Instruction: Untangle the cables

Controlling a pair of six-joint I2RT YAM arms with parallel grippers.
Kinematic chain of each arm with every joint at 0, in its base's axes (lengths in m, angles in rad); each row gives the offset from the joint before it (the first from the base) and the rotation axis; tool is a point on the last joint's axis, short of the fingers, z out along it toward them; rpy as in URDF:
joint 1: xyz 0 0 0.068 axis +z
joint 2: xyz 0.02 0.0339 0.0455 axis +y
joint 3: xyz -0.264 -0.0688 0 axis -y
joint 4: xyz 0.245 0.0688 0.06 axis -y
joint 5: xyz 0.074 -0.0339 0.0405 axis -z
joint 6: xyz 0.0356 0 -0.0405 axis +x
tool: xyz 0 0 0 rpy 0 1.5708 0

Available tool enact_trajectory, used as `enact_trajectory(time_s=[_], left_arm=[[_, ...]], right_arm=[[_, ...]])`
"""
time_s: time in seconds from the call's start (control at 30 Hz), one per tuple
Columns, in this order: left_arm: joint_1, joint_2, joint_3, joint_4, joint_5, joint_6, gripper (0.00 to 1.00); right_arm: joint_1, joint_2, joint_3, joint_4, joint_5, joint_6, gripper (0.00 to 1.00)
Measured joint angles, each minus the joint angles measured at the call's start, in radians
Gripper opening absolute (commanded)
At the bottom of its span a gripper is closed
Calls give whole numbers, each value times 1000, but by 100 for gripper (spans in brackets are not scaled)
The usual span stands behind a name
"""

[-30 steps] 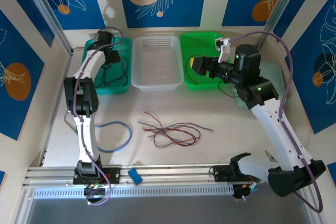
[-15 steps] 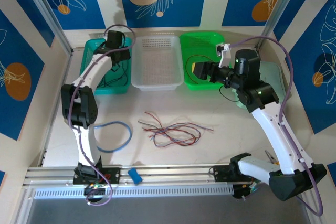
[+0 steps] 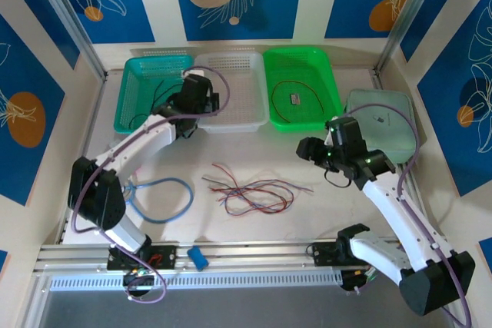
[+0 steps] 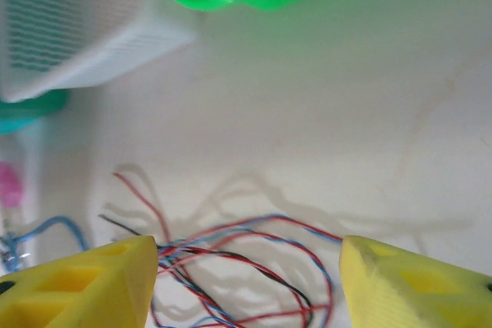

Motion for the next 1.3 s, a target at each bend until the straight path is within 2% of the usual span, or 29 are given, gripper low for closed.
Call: enact_trajectory(time_s=[0.17,0.37,0.67,0.93,1.3], left_arm=[[-133,-61,-53,-4,-22,-14,88],[-250,-119,-151,-8,-14,-91,86],[-425,-119,-221,8,-21,-174,86],[-484,-58,-226,34,-14,-230,86],[-494,-32,-225,53,-10,-239,87]], right_arm=[[0,-6,-82,-58,66,145,61],[0,-82,-248,-41,66,306,57],[-26,-98,-370,32,55,412,49],[-29,-98,-424,101,34,462,43],[-48,-93,-475,170,28,492,34]])
